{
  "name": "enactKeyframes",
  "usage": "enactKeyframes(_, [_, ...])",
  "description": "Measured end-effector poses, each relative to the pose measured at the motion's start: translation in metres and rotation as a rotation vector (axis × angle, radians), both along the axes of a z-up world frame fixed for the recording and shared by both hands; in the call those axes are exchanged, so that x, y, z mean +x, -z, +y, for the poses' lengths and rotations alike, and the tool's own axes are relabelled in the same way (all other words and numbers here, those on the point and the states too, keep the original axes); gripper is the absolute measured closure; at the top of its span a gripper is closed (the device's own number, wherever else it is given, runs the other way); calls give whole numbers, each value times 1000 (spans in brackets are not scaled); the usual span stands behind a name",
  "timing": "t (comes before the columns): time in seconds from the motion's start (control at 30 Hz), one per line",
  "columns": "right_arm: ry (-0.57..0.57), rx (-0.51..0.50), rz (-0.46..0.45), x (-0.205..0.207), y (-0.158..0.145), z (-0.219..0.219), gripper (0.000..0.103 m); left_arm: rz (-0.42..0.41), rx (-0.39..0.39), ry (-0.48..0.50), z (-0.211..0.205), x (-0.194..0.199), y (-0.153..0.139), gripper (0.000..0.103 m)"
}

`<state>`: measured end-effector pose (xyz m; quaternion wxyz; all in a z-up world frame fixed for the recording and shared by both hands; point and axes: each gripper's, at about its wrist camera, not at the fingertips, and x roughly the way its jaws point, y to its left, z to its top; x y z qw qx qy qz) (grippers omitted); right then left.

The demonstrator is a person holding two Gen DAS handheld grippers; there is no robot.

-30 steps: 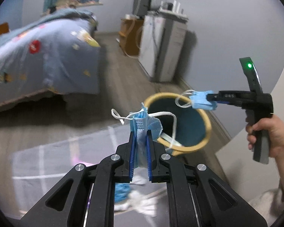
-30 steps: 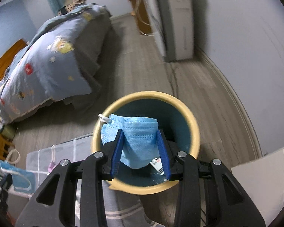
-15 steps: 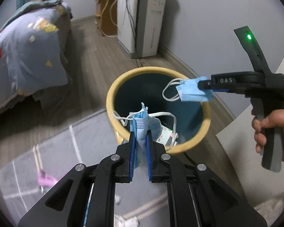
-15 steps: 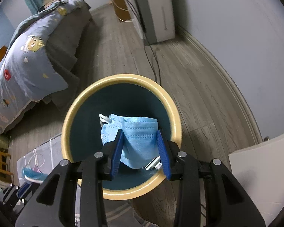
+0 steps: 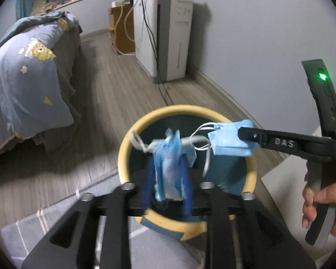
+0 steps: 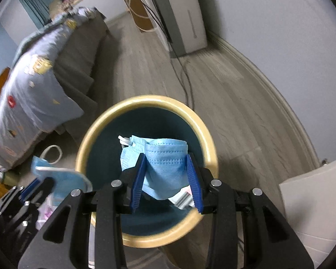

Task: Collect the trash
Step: 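Open both grippers over the teal bin to drop the blue masks, then move both tools back over the trash on the cushion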

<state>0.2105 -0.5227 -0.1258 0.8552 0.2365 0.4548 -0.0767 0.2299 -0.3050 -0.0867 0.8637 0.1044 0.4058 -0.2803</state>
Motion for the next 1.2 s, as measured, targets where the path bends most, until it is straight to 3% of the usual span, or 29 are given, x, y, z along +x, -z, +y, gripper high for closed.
enactKeyframes(0.03, [1,3,-9,0,-2,0,59,-8,-3,-8,1,0,0,40])
enactKeyframes(0.13, [10,3,-28,0,-5,-2,50,-18,-5,-20,5,-1,2,31])
enactKeyframes(0.27, [20,-2,-17,1,-4,-3,38,0,10,-44,10,-2,11,24])
enactKeyframes(0.33, [21,-7,-9,1,-4,-1,33,3,18,-58,14,-4,14,16])
enactKeyframes(0.57, [14,-40,-8,-4,-17,7,6,-6,30,-132,42,-14,5,10])
enactKeyframes(0.9, [-26,-142,-52,-21,-62,41,6,-70,23,-231,116,-50,-41,8])
enactKeyframes(1.2, [-114,-225,-56,-40,-90,92,6,-60,57,-315,198,-116,-54,8])
